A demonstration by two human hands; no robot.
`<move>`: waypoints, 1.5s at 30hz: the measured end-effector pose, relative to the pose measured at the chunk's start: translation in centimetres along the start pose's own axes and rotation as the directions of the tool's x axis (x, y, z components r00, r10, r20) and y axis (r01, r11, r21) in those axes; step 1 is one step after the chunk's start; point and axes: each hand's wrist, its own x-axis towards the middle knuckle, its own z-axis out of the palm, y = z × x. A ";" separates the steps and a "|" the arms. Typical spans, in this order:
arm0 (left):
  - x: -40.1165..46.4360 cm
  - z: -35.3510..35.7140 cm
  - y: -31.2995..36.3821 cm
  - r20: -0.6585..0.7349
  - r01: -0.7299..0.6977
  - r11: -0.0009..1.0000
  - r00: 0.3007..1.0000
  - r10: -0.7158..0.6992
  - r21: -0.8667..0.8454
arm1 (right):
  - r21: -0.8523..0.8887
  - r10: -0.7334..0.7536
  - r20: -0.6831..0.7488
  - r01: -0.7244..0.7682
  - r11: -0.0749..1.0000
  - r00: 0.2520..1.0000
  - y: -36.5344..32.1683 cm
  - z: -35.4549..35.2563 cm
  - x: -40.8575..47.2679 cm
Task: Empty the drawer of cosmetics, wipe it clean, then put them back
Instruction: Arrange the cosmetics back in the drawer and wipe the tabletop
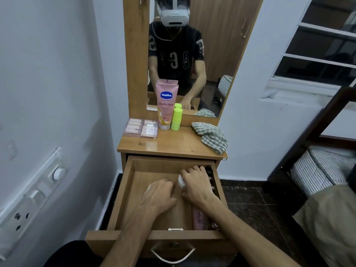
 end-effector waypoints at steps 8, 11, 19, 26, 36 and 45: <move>0.2 -0.1 -0.2 -0.013 -0.013 1.000 1.000 0.012 -0.023 | 0.500 0.220 -0.369 -0.007 0.866 0.903 0.4 -5.3 0.5; 0.4 0.0 -0.3 -0.027 -0.019 1.000 0.999 0.019 -0.023 | 0.591 0.323 -0.525 0.064 0.804 0.788 0.9 -9.8 4.0; 0.1 -0.1 -0.3 -0.138 0.019 0.999 0.990 -0.022 -0.026 | 0.205 0.045 -0.586 0.094 0.974 0.809 0.5 -18.5 15.2; -0.1 -0.7 0.0 -0.155 0.020 0.999 0.988 -0.027 -0.046 | 0.216 0.083 -0.590 0.058 0.975 0.803 0.7 -17.2 16.4; -0.4 -1.8 0.6 -0.362 0.092 0.991 0.924 -0.121 -0.095 | 0.724 0.278 -0.458 0.173 0.667 0.844 4.0 -18.4 9.8; -1.0 -2.8 0.7 -0.453 0.135 0.963 0.861 -0.231 -0.233 | 0.816 0.159 0.055 -0.136 0.562 0.986 5.7 -13.5 3.8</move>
